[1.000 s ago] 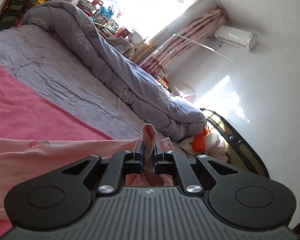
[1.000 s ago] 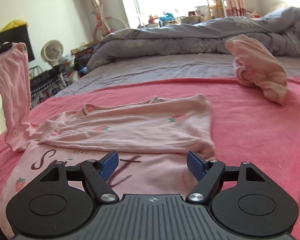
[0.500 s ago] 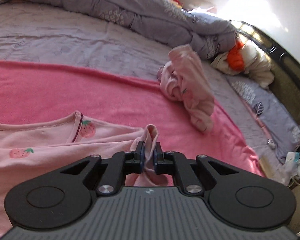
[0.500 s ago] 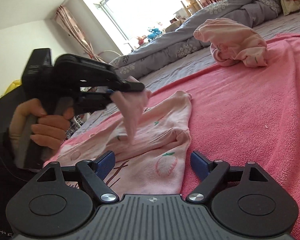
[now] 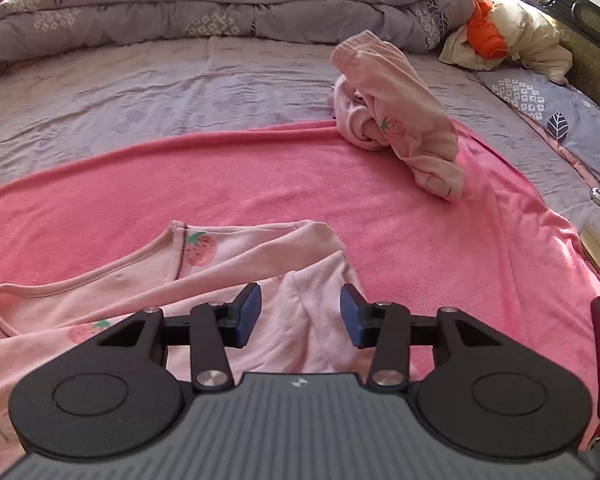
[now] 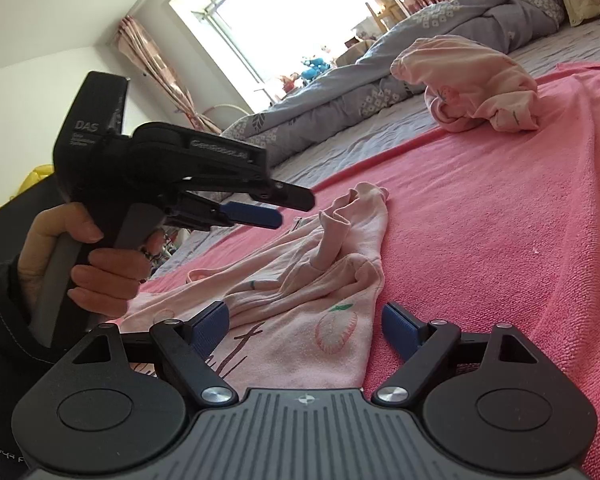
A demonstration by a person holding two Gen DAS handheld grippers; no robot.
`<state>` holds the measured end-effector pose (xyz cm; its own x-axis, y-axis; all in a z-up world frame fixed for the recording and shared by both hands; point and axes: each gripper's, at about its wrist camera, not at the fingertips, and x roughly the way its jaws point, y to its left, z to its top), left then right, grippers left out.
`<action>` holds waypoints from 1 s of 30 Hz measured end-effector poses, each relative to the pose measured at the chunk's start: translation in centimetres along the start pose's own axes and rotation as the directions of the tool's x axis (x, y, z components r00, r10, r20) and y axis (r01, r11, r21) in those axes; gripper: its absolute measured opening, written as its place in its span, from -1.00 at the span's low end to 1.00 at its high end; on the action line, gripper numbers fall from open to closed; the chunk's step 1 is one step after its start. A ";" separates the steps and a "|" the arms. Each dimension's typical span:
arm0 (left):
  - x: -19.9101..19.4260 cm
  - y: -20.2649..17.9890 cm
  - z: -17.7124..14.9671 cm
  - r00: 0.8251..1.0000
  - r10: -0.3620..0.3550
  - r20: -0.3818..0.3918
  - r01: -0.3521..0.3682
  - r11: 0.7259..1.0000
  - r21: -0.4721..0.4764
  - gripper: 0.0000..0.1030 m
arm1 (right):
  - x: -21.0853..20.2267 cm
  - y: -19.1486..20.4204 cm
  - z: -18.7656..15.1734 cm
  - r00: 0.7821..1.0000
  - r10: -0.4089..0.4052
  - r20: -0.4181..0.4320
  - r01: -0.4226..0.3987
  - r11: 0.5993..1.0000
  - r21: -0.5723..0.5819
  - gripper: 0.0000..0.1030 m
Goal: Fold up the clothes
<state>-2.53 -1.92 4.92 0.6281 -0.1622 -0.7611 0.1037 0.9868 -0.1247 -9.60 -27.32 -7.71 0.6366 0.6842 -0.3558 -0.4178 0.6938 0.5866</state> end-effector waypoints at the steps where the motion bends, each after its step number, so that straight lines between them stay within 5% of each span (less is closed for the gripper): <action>1: -1.1 0.9 -0.4 1.000 0.022 0.021 -0.022 1.000 0.000 -0.01 | 0.0 0.0 0.0 1.000 0.000 0.000 0.000 1.000 0.000 0.63; 4: -5.3 4.2 -3.3 0.980 0.170 0.103 -0.175 0.984 0.034 0.02 | 0.0 0.1 -0.1 1.000 -0.002 0.001 0.002 1.000 -0.002 0.63; 6: -8.2 6.5 -6.3 0.926 0.342 0.161 -0.358 0.930 0.083 0.02 | -0.1 0.2 -0.1 1.000 -0.005 0.004 0.005 1.000 -0.005 0.63; 9: -10.9 9.7 -11.2 0.850 0.496 0.177 -0.520 0.844 0.133 0.03 | -0.4 0.3 0.0 1.000 0.003 0.020 -0.003 1.000 -0.005 0.63; 12: -12.0 12.6 -14.7 0.851 0.501 0.157 -0.520 0.845 0.125 0.04 | -1.2 2.7 0.5 0.996 -0.061 0.059 0.065 0.996 -0.067 0.60; 16: -11.3 14.9 -17.0 0.872 0.453 0.186 -0.476 0.873 0.105 0.05 | -0.6 9.9 1.7 0.996 -0.029 0.088 0.052 0.962 -0.267 0.40; 21: -9.9 15.3 -18.5 0.873 0.407 0.268 -0.456 0.876 0.155 0.11 | 6.3 20.0 2.6 0.998 0.030 -0.062 -0.059 0.840 -0.539 0.38; 25: -9.1 16.3 -19.7 0.888 0.369 0.275 -0.419 0.895 0.153 0.18 | 14.4 24.4 1.4 0.974 0.009 -0.225 -0.134 0.826 -0.548 0.37; 27: -9.7 17.3 -20.0 0.895 0.349 0.279 -0.388 0.916 0.100 0.21 | 18.6 26.5 0.8 0.952 -0.003 -0.305 -0.171 0.823 -0.541 0.20; 29: -10.0 18.3 -20.3 0.897 0.342 0.279 -0.369 0.928 0.048 0.26 | 22.7 28.5 0.1 0.923 -0.015 -0.383 -0.207 0.822 -0.531 -0.58; 30: -10.1 18.5 -20.5 0.896 0.342 0.281 -0.365 0.931 0.030 0.26 | 24.3 29.1 -0.6 0.905 -0.028 -0.424 -0.220 0.823 -0.524 -0.69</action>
<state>-22.77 18.00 -2.72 0.8156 0.1921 -0.5458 -0.1093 0.9775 0.1807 -6.68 9.61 0.30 0.3132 0.6950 -0.6472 -0.8231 0.5386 0.1800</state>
